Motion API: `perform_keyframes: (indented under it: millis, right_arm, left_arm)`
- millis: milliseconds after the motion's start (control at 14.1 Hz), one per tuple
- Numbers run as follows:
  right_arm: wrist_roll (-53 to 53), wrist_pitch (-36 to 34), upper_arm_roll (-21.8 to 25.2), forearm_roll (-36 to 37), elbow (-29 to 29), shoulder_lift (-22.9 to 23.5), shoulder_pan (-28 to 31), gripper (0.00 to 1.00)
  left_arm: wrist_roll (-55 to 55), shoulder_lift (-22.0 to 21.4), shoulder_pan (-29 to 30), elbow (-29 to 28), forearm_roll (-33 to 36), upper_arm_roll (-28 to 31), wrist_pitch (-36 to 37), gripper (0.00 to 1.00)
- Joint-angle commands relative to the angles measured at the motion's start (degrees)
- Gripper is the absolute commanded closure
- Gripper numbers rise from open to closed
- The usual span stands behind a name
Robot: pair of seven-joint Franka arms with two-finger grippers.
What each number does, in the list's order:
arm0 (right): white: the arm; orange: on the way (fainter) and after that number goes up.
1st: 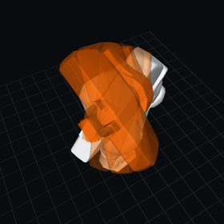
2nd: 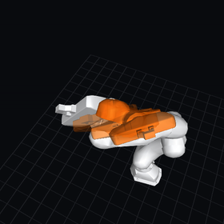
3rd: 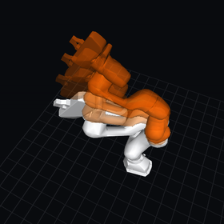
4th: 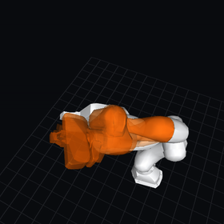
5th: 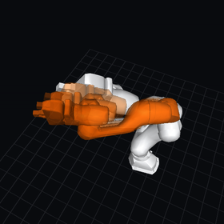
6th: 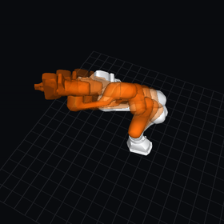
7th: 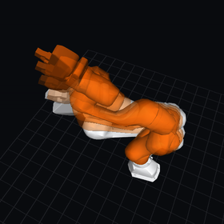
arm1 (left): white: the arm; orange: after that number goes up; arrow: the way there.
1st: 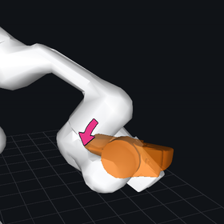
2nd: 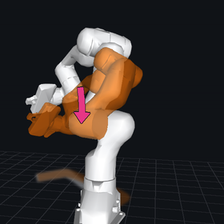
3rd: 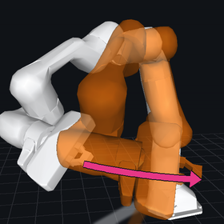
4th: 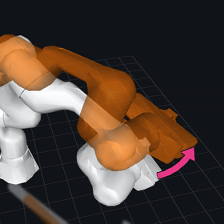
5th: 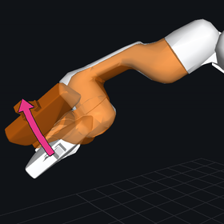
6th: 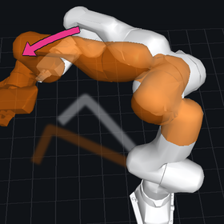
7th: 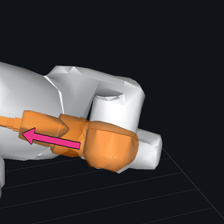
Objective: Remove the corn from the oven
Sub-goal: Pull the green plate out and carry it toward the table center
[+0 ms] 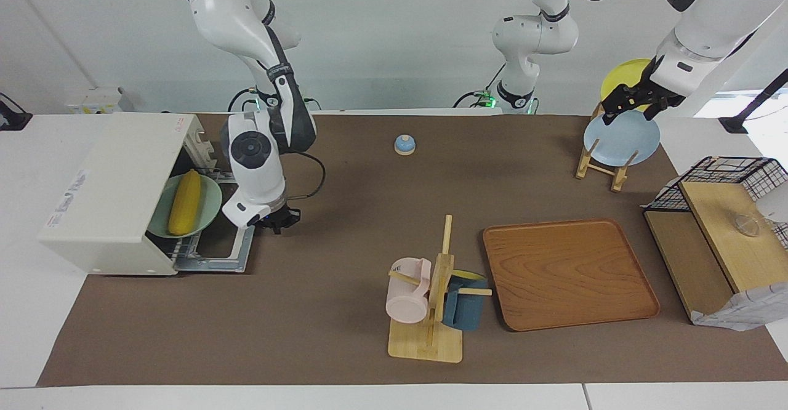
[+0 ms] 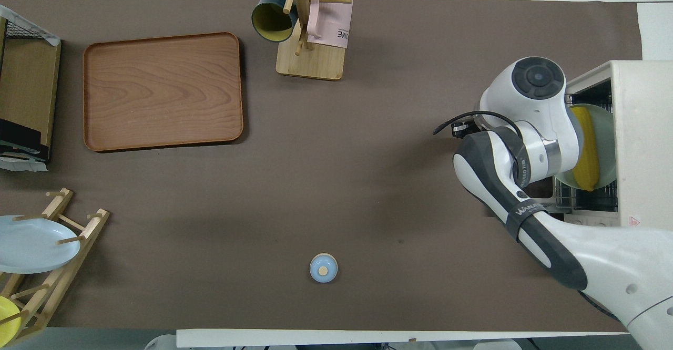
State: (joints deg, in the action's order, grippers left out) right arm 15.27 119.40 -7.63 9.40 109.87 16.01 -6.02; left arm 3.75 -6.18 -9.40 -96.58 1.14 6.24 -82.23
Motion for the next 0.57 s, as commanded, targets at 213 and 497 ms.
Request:
perform_keyframes:
  millis: [213, 497]
  right_arm:
    - [-4.09, -8.65, 0.25, 0.71, -2.64, -4.15, 6.89, 0.5]
    - [-6.74, -8.57, 0.25, 0.71, 0.17, -5.11, 10.5, 0.5]
  left_arm:
    - [-0.23, -0.06, -0.1, 0.43, 1.23, 0.09, 1.2, 0.0]
    - [-0.23, -0.06, -0.1, 0.43, 1.23, 0.17, 1.2, 0.0]
